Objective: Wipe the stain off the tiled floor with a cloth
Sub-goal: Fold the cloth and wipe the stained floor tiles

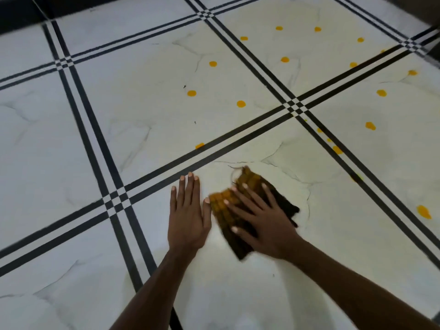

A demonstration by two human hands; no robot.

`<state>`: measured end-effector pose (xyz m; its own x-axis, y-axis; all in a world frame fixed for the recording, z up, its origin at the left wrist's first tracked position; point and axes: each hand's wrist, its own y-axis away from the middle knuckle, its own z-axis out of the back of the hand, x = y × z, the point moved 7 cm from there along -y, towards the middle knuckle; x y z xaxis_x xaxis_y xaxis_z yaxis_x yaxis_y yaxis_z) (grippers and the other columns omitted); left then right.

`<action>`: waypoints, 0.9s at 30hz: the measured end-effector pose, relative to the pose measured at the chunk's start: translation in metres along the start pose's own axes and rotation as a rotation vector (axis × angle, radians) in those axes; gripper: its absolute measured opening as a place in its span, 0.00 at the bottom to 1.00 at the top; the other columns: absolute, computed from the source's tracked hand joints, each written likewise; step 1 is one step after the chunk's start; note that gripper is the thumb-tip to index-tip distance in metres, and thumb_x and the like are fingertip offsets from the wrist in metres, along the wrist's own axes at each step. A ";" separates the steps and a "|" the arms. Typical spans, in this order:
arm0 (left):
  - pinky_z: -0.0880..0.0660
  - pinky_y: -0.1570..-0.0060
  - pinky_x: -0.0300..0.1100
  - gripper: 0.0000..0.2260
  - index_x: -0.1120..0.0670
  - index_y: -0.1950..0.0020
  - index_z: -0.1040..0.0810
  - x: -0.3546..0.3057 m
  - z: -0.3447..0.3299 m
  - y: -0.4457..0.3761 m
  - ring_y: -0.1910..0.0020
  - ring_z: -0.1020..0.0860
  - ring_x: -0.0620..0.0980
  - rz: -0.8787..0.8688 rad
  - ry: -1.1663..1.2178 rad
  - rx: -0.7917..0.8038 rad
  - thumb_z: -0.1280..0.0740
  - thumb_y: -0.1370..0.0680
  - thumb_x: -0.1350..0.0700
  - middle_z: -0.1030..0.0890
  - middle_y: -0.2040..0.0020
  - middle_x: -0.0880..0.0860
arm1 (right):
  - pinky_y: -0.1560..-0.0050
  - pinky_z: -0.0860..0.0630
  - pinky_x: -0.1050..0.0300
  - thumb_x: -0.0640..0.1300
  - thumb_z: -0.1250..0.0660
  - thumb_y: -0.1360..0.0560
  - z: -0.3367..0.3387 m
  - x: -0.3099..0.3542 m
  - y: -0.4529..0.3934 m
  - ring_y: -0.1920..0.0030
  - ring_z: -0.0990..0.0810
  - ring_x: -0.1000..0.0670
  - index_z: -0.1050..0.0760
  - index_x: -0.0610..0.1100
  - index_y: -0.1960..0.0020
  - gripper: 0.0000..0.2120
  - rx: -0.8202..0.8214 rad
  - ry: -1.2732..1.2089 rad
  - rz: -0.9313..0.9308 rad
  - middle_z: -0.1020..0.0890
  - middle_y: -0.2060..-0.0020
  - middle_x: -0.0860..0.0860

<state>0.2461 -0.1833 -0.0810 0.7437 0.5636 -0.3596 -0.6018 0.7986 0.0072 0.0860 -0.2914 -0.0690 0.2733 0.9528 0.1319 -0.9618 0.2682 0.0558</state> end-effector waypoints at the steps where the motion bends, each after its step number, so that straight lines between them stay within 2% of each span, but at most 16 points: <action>1: 0.52 0.17 0.54 0.30 0.54 0.15 0.53 0.001 0.000 0.001 0.16 0.59 0.48 0.005 0.003 0.004 0.60 0.15 0.41 0.54 0.15 0.52 | 0.18 0.57 0.33 0.66 0.50 0.16 0.001 -0.017 0.019 0.15 0.55 0.47 0.49 0.59 0.16 0.31 0.022 -0.003 -0.024 0.51 0.15 0.53; 3: 0.53 0.17 0.54 0.30 0.54 0.15 0.54 0.000 -0.002 0.000 0.16 0.59 0.48 0.009 0.002 0.002 0.58 0.15 0.41 0.55 0.15 0.51 | 0.19 0.53 0.30 0.67 0.52 0.17 0.006 -0.076 0.018 0.15 0.51 0.46 0.48 0.60 0.16 0.31 -0.008 0.022 -0.196 0.46 0.15 0.51; 5: 0.53 0.17 0.54 0.31 0.54 0.15 0.55 0.000 -0.004 0.001 0.16 0.59 0.48 0.012 0.004 0.016 0.58 0.15 0.41 0.55 0.15 0.51 | 0.19 0.53 0.28 0.68 0.54 0.17 0.018 -0.125 -0.024 0.15 0.49 0.43 0.46 0.59 0.16 0.32 -0.069 0.014 -0.428 0.44 0.15 0.49; 7: 0.55 0.17 0.53 0.31 0.54 0.16 0.56 0.001 -0.006 0.000 0.16 0.60 0.48 0.007 -0.003 0.013 0.59 0.15 0.40 0.56 0.15 0.51 | 0.20 0.55 0.26 0.67 0.53 0.18 0.020 -0.130 -0.080 0.16 0.47 0.40 0.42 0.57 0.17 0.32 -0.108 -0.033 -0.583 0.43 0.16 0.46; 9: 0.54 0.17 0.53 0.31 0.54 0.15 0.54 0.002 -0.005 0.000 0.16 0.59 0.47 0.003 -0.001 0.000 0.59 0.16 0.39 0.55 0.15 0.51 | 0.21 0.52 0.25 0.65 0.52 0.17 0.015 -0.083 -0.122 0.16 0.45 0.38 0.41 0.56 0.17 0.31 -0.144 -0.045 -0.508 0.41 0.16 0.45; 11: 0.53 0.17 0.54 0.31 0.53 0.15 0.51 0.000 -0.001 0.000 0.16 0.57 0.47 -0.016 0.020 -0.014 0.57 0.15 0.39 0.51 0.15 0.51 | 0.21 0.50 0.28 0.63 0.52 0.16 0.009 -0.012 -0.122 0.15 0.49 0.40 0.45 0.55 0.16 0.30 -0.153 -0.025 -0.270 0.45 0.15 0.47; 13: 0.52 0.17 0.55 0.31 0.53 0.15 0.51 0.000 0.000 0.001 0.16 0.58 0.48 -0.032 0.040 0.002 0.57 0.15 0.39 0.51 0.15 0.51 | 0.18 0.53 0.32 0.62 0.52 0.15 0.002 0.032 -0.076 0.15 0.56 0.44 0.51 0.55 0.15 0.30 -0.081 -0.034 -0.125 0.50 0.14 0.49; 15: 0.53 0.17 0.55 0.33 0.54 0.15 0.52 0.000 0.001 0.002 0.16 0.59 0.49 -0.032 0.027 0.018 0.59 0.16 0.37 0.54 0.15 0.52 | 0.17 0.56 0.36 0.63 0.51 0.14 0.000 0.030 -0.012 0.15 0.57 0.47 0.52 0.57 0.15 0.30 -0.030 -0.053 -0.097 0.52 0.14 0.52; 17: 0.54 0.17 0.55 0.34 0.54 0.15 0.54 -0.001 0.002 0.002 0.16 0.60 0.49 -0.016 0.020 0.021 0.59 0.16 0.36 0.55 0.15 0.51 | 0.17 0.55 0.35 0.65 0.51 0.15 0.003 -0.011 0.035 0.14 0.55 0.46 0.51 0.58 0.15 0.31 0.016 -0.041 -0.115 0.50 0.15 0.53; 19: 0.55 0.17 0.54 0.34 0.54 0.15 0.55 -0.002 0.000 0.002 0.16 0.60 0.48 -0.004 0.020 0.022 0.58 0.17 0.36 0.55 0.15 0.51 | 0.18 0.52 0.32 0.67 0.54 0.16 0.010 -0.078 0.039 0.15 0.51 0.44 0.50 0.59 0.15 0.31 -0.016 -0.025 -0.264 0.47 0.15 0.51; 21: 0.56 0.17 0.53 0.35 0.54 0.15 0.55 -0.002 -0.001 0.003 0.16 0.61 0.48 -0.004 0.017 0.023 0.59 0.17 0.35 0.56 0.15 0.51 | 0.20 0.52 0.28 0.69 0.58 0.18 0.019 -0.134 0.009 0.15 0.50 0.42 0.48 0.57 0.15 0.34 -0.056 -0.020 -0.504 0.46 0.15 0.49; 23: 0.56 0.17 0.53 0.35 0.54 0.15 0.55 0.000 -0.001 0.002 0.16 0.60 0.48 -0.001 0.024 0.016 0.60 0.17 0.34 0.56 0.15 0.51 | 0.21 0.54 0.25 0.68 0.58 0.18 0.023 -0.147 -0.037 0.15 0.49 0.39 0.46 0.56 0.16 0.35 -0.086 -0.054 -0.644 0.45 0.15 0.46; 25: 0.56 0.17 0.53 0.36 0.53 0.15 0.54 0.000 -0.002 0.001 0.16 0.60 0.48 -0.008 0.034 0.016 0.61 0.18 0.33 0.55 0.15 0.51 | 0.21 0.53 0.24 0.68 0.63 0.18 0.020 -0.116 -0.071 0.16 0.47 0.37 0.43 0.54 0.16 0.36 -0.092 -0.062 -0.584 0.43 0.16 0.45; 27: 0.56 0.17 0.53 0.36 0.54 0.15 0.53 0.000 -0.001 0.001 0.16 0.59 0.48 -0.018 0.042 0.005 0.61 0.18 0.34 0.54 0.15 0.51 | 0.21 0.49 0.26 0.67 0.65 0.17 0.017 -0.063 -0.067 0.16 0.46 0.38 0.41 0.54 0.17 0.35 -0.116 -0.032 -0.379 0.42 0.16 0.46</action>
<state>0.2449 -0.1828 -0.0817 0.7414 0.5396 -0.3988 -0.5869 0.8097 0.0045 0.1332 -0.3716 -0.0637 0.6081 0.7787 0.1542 -0.7876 0.6161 -0.0053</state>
